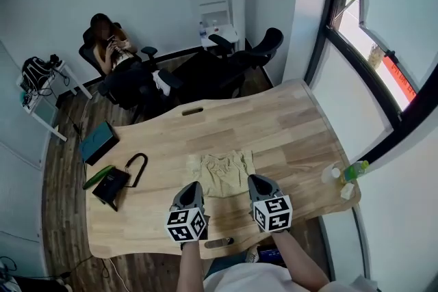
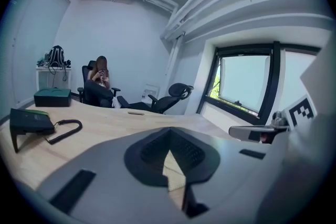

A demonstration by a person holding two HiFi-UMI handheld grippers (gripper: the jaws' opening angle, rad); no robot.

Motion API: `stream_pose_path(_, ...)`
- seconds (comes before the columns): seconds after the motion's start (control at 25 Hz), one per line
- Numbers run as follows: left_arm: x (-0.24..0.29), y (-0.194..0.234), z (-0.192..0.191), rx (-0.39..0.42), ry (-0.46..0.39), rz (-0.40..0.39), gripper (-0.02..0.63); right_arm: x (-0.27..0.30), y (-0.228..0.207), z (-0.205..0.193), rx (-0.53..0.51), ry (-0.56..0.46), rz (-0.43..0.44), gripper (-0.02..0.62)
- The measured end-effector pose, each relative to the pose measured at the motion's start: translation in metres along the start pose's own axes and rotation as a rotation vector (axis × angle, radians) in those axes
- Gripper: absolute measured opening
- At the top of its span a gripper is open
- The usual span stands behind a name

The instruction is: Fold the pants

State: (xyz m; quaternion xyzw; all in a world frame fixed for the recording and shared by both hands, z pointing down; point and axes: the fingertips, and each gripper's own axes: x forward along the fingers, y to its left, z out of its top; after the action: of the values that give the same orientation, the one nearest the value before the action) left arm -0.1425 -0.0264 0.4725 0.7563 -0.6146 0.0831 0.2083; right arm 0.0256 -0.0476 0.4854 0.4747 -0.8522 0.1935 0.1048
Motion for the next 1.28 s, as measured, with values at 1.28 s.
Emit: stream_pose_path(1.28,-0.032,-0.014,0.005,-0.003,-0.093,-0.003,0.006,-0.030,0.006,0.018,-0.076,-0.076,0.020,0.005)
